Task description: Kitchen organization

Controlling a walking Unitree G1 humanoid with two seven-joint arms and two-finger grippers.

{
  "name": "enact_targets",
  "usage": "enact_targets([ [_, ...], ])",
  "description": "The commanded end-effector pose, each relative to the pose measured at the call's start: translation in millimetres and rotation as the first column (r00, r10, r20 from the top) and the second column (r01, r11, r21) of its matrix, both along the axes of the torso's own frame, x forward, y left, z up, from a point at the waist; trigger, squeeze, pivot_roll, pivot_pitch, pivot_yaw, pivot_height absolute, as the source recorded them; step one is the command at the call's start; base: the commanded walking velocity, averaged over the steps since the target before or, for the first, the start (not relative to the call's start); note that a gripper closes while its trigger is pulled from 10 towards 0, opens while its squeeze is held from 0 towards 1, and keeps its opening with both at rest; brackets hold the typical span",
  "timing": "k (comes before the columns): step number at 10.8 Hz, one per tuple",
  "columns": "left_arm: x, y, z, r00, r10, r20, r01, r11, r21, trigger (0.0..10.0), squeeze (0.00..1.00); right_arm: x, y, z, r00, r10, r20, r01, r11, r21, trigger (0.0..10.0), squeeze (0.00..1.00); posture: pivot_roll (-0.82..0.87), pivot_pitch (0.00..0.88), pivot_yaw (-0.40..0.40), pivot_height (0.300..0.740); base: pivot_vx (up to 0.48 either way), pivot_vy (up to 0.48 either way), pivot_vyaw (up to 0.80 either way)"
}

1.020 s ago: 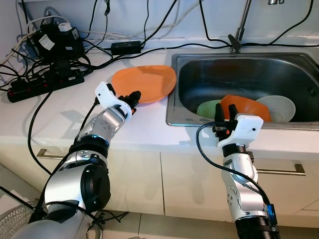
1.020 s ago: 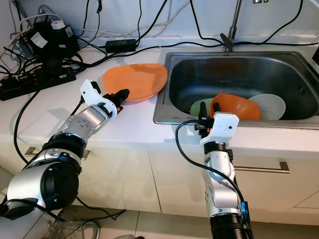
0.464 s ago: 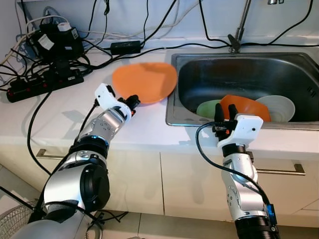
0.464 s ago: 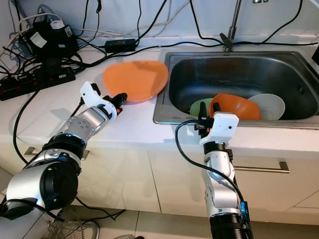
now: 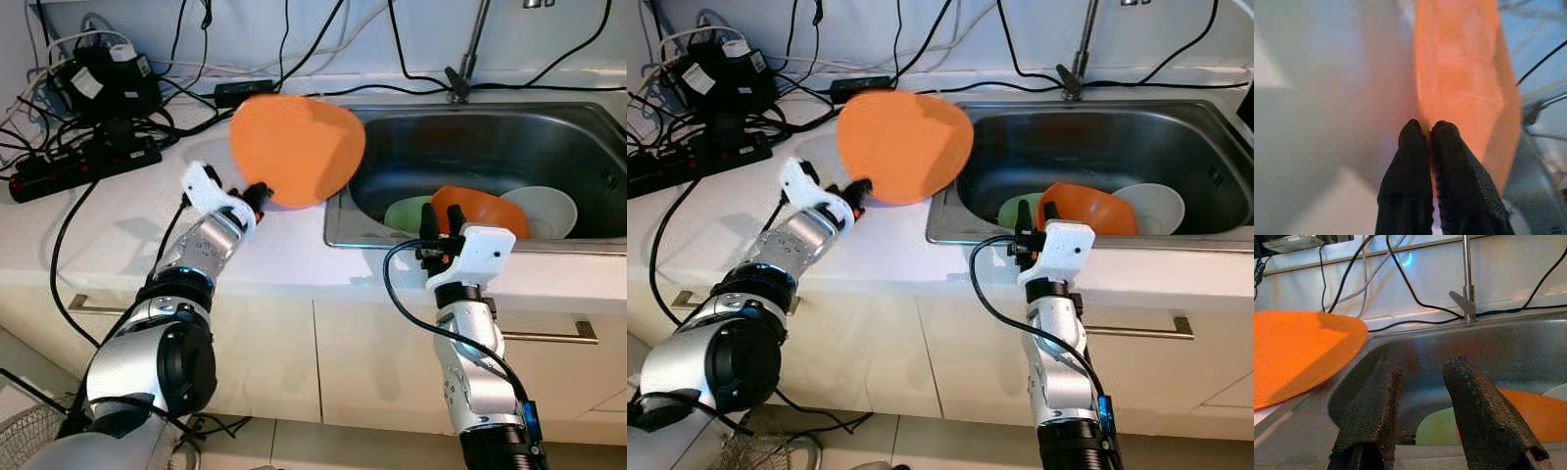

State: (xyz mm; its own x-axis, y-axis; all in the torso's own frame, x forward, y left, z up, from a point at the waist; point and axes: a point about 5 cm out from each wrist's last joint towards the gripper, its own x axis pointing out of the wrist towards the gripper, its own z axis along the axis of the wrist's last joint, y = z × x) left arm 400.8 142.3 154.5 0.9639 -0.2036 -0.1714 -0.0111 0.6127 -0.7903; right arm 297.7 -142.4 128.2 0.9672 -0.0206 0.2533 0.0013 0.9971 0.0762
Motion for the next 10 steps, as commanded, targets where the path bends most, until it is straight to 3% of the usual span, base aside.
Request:
enact_targets([
  [1, 0.9, 4.6, 7, 0.998, 0.025, 0.06, -0.022, 0.999, -0.04, 0.0, 0.0, 2.6, 2.9, -1, 1.0, 0.009, -0.014, -0.009, 1.0, 0.005, 10.0, 0.0, -0.02, 0.0, 0.097, 0.74, 0.0, 0.0, 0.0],
  [3, 0.5, 10.2, 15, 0.985, 0.088, 0.15, -0.063, 0.985, -0.161, 0.0, 0.0, 2.8, 2.8, -1, 1.0, 0.01, -0.018, -0.01, 1.0, 0.006, 10.0, 0.0, -0.02, 0.0, 0.091, 0.74, 0.0, 0.0, 0.0],
  [6, -4.3, 11.6, 10, 0.979, 0.113, 0.167, -0.069, 0.966, -0.247, 0.0, 0.0, 3.6, 2.4, -1, 1.0, 0.011, -0.023, -0.011, 1.0, 0.005, 10.0, 0.0, -0.01, 0.0, 0.084, 0.74, 0.0, 0.0, 0.0],
  [7, -6.8, 11.9, 8, 0.978, 0.118, 0.173, -0.069, 0.961, -0.267, 10.0, 0.0, 3.6, 2.0, -2, 1.0, 0.009, -0.026, -0.009, 1.0, 0.005, 10.0, 0.0, -0.01, 0.0, 0.081, 0.74, 0.0, 0.0, 0.0],
  [10, -9.8, 15.7, 16, 0.96, 0.154, 0.232, -0.058, 0.925, -0.375, 10.0, 0.0, 5.4, 0.9, 0, 1.0, 0.007, -0.027, -0.007, 1.0, 0.002, 10.0, 0.0, 0.0, 0.0, 0.077, 0.74, 0.0, 0.0, 0.0],
])
